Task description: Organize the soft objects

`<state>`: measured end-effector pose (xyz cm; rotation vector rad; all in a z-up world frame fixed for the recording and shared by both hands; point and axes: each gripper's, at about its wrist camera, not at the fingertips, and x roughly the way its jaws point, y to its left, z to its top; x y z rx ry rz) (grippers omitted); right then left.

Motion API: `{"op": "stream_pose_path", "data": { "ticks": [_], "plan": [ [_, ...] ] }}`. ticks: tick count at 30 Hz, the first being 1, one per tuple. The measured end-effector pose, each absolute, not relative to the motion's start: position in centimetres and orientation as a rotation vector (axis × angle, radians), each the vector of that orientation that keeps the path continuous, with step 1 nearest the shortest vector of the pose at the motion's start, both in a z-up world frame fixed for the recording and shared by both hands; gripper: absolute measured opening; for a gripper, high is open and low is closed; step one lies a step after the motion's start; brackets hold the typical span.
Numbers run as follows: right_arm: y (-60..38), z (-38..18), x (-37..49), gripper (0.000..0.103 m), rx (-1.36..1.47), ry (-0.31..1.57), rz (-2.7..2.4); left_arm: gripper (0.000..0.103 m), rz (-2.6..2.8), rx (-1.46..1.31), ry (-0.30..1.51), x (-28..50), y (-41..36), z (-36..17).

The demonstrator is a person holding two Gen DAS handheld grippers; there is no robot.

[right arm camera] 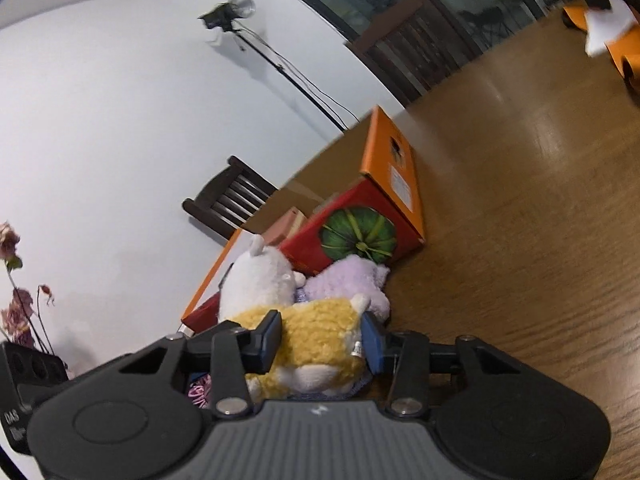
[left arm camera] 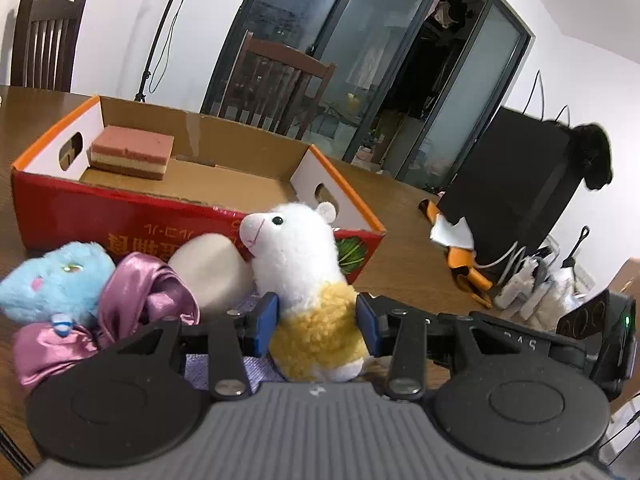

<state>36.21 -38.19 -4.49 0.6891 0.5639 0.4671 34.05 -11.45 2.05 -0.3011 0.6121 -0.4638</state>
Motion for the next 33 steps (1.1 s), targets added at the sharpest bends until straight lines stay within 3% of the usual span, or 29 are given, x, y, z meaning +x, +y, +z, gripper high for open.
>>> {"op": "stream_pose_path", "data": {
  "ticks": [8, 15, 22, 28, 33],
  "plan": [
    [-33.5, 1.1, 27.9, 0.042, 0.540, 0.500, 0.548, 0.043, -0.438, -0.308, 0.511, 25.7, -6.6, 6.2],
    [-27.6, -0.2, 22.0, 0.042, 0.486, 0.618, 0.623, 0.043, -0.343, -0.424, 0.621, 19.1, -0.1, 3.0],
    [-23.7, -1.9, 19.3, 0.043, 0.427, 0.703, 0.585, 0.044, -0.335, -0.462, 0.678, 18.1, 2.9, -0.1],
    [-23.3, -1.7, 18.4, 0.049, 0.426, 0.702, 0.544, 0.061, -0.376, -0.497, 0.649, 17.4, 4.4, -0.6],
    [-23.2, -2.0, 19.4, 0.054, 0.456, 0.724, 0.521, 0.062, -0.386, -0.522, 0.692, 18.3, 4.8, -1.5]
  ]
}}
